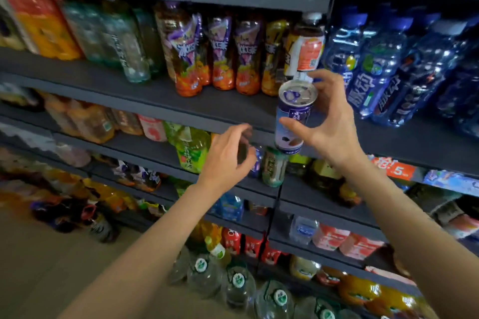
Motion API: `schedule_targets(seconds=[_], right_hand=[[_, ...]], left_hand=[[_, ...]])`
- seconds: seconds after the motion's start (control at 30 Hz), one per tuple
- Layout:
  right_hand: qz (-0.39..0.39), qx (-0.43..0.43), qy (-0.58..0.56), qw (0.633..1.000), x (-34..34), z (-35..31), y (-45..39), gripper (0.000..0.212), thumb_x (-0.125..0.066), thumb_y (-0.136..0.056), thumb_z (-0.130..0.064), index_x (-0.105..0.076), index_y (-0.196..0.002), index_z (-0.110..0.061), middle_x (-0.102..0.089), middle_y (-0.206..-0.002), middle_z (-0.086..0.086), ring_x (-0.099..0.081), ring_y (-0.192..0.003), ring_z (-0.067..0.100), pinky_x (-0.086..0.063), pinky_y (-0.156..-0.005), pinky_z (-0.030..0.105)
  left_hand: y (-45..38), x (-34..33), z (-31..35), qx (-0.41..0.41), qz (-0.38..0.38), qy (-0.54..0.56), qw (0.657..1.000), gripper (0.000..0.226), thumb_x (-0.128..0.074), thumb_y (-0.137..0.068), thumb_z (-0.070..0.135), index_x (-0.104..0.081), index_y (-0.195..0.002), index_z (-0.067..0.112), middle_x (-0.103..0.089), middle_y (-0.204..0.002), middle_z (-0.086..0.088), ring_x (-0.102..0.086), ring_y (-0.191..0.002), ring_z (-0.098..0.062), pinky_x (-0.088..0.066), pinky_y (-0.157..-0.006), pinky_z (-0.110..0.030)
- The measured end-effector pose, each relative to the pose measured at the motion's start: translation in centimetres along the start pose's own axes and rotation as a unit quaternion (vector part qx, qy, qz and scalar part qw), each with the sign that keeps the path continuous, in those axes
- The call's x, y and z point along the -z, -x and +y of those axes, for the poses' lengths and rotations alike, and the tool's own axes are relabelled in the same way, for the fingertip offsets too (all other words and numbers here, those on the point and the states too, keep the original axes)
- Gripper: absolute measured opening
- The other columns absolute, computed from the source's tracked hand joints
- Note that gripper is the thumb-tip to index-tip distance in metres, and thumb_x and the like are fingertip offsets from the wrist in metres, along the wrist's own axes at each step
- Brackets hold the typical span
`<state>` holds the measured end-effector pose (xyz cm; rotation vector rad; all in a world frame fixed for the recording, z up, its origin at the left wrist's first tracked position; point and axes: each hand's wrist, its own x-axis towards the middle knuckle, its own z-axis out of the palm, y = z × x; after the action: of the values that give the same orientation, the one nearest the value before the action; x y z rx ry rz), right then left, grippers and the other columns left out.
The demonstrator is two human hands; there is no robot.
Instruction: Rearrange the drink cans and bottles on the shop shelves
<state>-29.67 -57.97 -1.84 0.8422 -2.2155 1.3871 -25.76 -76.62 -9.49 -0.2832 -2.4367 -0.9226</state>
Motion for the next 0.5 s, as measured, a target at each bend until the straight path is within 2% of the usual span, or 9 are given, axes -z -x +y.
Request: schedule_targets(seconds=[0.07,0.13,0.23,0.33,0.43,0.5], right_hand=[[-0.015,0.036,-0.020,0.999,-2.6,-1.8,-2.4,0.067,-0.076,-0.068,-0.029,-0.033,-0.120,-0.027,-0.050,-0.103,-0.013,-0.054,-0.096,-0.004,-0.046,-0.086,0.019],[-0.038,0.064,-0.038,0.996,-5.9,-3.8,-4.4,0.069,-0.077,-0.067,-0.033,-0.034,-0.121,-0.026,-0.049,-0.102,-0.017,-0.052,-0.096,-0.006,-0.043,-0.083,0.015],[-0.068,0.101,-0.075,0.990,-12.4,-7.4,-7.1,0.071,-0.076,-0.063,-0.042,-0.035,-0.120,-0.031,-0.051,-0.104,-0.016,-0.055,-0.098,0.005,-0.048,-0.082,0.025],[-0.075,0.131,-0.103,0.983,-20.1,-11.4,-9.6,0.071,-0.080,-0.062,-0.043,-0.036,-0.116,-0.033,-0.049,-0.103,-0.007,-0.055,-0.099,0.015,-0.050,-0.084,0.034],[-0.089,0.136,-0.138,0.977,-28.3,-16.1,-12.3,0.072,-0.083,-0.061,-0.037,-0.038,-0.116,-0.027,-0.051,-0.101,-0.004,-0.057,-0.097,0.013,-0.049,-0.082,0.025],[-0.096,0.117,-0.170,0.974,-33.8,-19.3,-14.0,0.073,-0.085,-0.064,-0.027,-0.035,-0.118,-0.027,-0.052,-0.099,-0.008,-0.059,-0.095,0.009,-0.049,-0.080,0.019]], left_hand=[[-0.3,2.9,-1.4,0.006,0.011,-0.017,1.000,0.057,-0.047,-0.085,0.041,-0.045,-0.129,0.005,-0.057,-0.117,-0.006,-0.046,-0.107,-0.010,-0.038,-0.091,-0.030],[-0.2,5.9,-3.5,0.024,-0.002,-0.040,0.999,0.064,-0.056,-0.087,0.044,-0.035,-0.138,0.011,-0.052,-0.128,-0.004,-0.044,-0.118,-0.015,-0.034,-0.095,-0.027],[0.4,11.1,-7.3,0.057,-0.026,-0.064,0.996,0.073,-0.059,-0.085,0.050,-0.028,-0.142,0.019,-0.048,-0.133,-0.002,-0.043,-0.120,-0.019,-0.038,-0.096,-0.029],[1.1,18.1,-11.7,0.066,0.015,-0.061,0.996,0.065,-0.063,-0.082,0.049,-0.040,-0.134,0.017,-0.055,-0.118,0.001,-0.051,-0.107,-0.017,-0.041,-0.080,-0.025],[2.0,26.2,-17.0,0.083,0.040,-0.102,0.990,0.057,-0.065,-0.082,0.044,-0.044,-0.128,0.018,-0.053,-0.107,0.005,-0.046,-0.097,-0.010,-0.033,-0.070,-0.015],[2.4,31.6,-20.9,0.082,0.066,-0.131,0.986,0.057,-0.067,-0.079,0.048,-0.048,-0.124,0.018,-0.055,-0.105,0.005,-0.047,-0.095,-0.012,-0.030,-0.066,-0.016]])
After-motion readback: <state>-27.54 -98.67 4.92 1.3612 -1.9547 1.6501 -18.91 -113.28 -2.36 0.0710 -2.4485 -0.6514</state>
